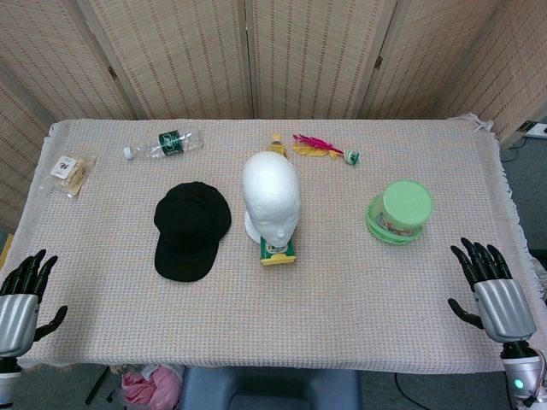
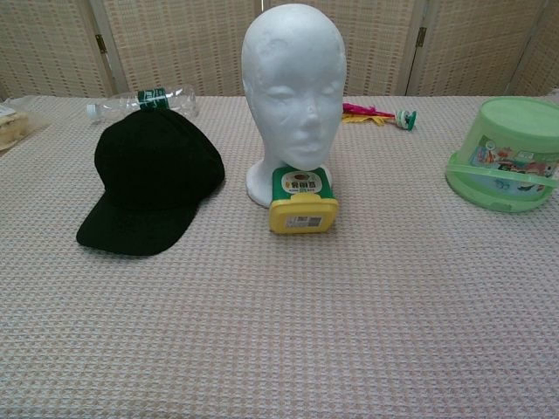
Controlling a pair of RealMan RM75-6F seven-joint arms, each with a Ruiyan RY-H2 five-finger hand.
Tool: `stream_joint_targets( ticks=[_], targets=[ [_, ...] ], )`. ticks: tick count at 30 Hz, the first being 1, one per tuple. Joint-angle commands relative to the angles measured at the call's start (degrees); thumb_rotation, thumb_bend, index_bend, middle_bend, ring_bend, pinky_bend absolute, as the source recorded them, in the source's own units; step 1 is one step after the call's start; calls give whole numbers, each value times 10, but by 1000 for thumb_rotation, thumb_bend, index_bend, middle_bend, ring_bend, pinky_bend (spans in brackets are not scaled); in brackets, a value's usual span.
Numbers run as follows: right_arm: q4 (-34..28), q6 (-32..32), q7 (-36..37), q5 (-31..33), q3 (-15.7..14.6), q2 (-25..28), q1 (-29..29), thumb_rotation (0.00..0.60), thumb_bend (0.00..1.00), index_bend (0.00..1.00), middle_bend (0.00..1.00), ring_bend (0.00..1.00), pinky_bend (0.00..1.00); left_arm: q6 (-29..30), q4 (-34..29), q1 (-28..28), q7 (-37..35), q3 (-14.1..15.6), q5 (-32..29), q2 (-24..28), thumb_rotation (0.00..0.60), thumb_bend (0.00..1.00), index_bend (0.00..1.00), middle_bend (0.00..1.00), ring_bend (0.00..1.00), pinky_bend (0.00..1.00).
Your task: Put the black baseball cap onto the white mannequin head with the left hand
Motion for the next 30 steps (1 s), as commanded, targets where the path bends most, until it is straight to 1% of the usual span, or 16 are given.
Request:
stream_joint_targets(
  ticks=[1, 4, 6, 9, 10, 11, 13, 14, 16, 18, 20, 22, 25, 28, 30],
  targets=[
    [1, -3, 3, 2, 0, 1, 1, 600, 165, 0, 0, 0, 0, -3, 2, -2, 0, -1, -2, -1, 600, 311, 18, 0, 0, 175],
    [1, -6, 9, 4, 0, 3, 2, 600, 165, 0, 0, 0, 0, -11, 3, -5, -2, 0, -3, -2, 600, 311, 28, 0, 0, 175],
    [0, -6, 11, 1, -3, 5, 1, 600, 165, 0, 0, 0, 0, -9, 7, -7, -3, 2, 8, -6, 600, 311, 47, 0, 7, 175],
    [-3, 0, 13, -4, -7, 10, -3, 600, 172, 0, 0, 0, 0, 6, 22, -13, -10, 8, 47, -21, 600, 310, 138, 19, 75, 195],
    [-6, 2, 14, -6, -9, 13, -5, 600, 175, 0, 0, 0, 0, 13, 30, -13, -12, 10, 60, -29, 600, 310, 177, 44, 97, 221],
    [-9, 5, 16, -8, -12, 17, -8, 600, 177, 0, 0, 0, 0, 19, 39, -13, -12, 12, 69, -39, 600, 311, 194, 67, 115, 247],
    [-16, 19, 27, -19, -15, 25, -14, 600, 180, 0, 0, 0, 0, 31, 64, -13, -17, 18, 89, -65, 600, 311, 201, 105, 151, 303],
    [-16, 28, 30, -27, -17, 28, -17, 600, 183, 0, 0, 0, 0, 56, 88, -8, -16, 11, 96, -93, 600, 311, 210, 136, 173, 336],
    [-15, 32, 34, -38, -23, 32, -19, 600, 194, 0, 0, 0, 0, 89, 136, 1, 13, 6, 106, -142, 600, 304, 275, 277, 275, 451],
    [-17, 32, 39, -42, -26, 35, -20, 600, 201, 0, 0, 0, 0, 99, 164, 6, 30, 13, 117, -176, 600, 293, 311, 329, 320, 490],
    [-17, 33, 40, -48, -28, 35, -20, 600, 202, 0, 0, 0, 0, 95, 178, 4, 36, 23, 128, -194, 600, 289, 338, 345, 334, 502],
    [-16, 34, 40, -53, -29, 35, -20, 600, 202, 0, 0, 0, 0, 87, 184, 2, 49, 25, 131, -204, 600, 289, 367, 366, 350, 513],
    [-18, 40, 43, -59, -30, 36, -21, 600, 202, 0, 0, 0, 0, 84, 176, 6, 61, 19, 114, -226, 600, 289, 408, 413, 382, 545],
    [-17, 47, 48, -62, -28, 37, -23, 600, 201, 0, 0, 0, 0, 75, 169, 9, 47, 17, 95, -247, 600, 289, 401, 420, 388, 548],
    [-17, 47, 51, -62, -28, 38, -23, 600, 201, 0, 0, 0, 0, 72, 173, 6, 53, 11, 91, -258, 600, 288, 394, 420, 389, 549]
  ],
)
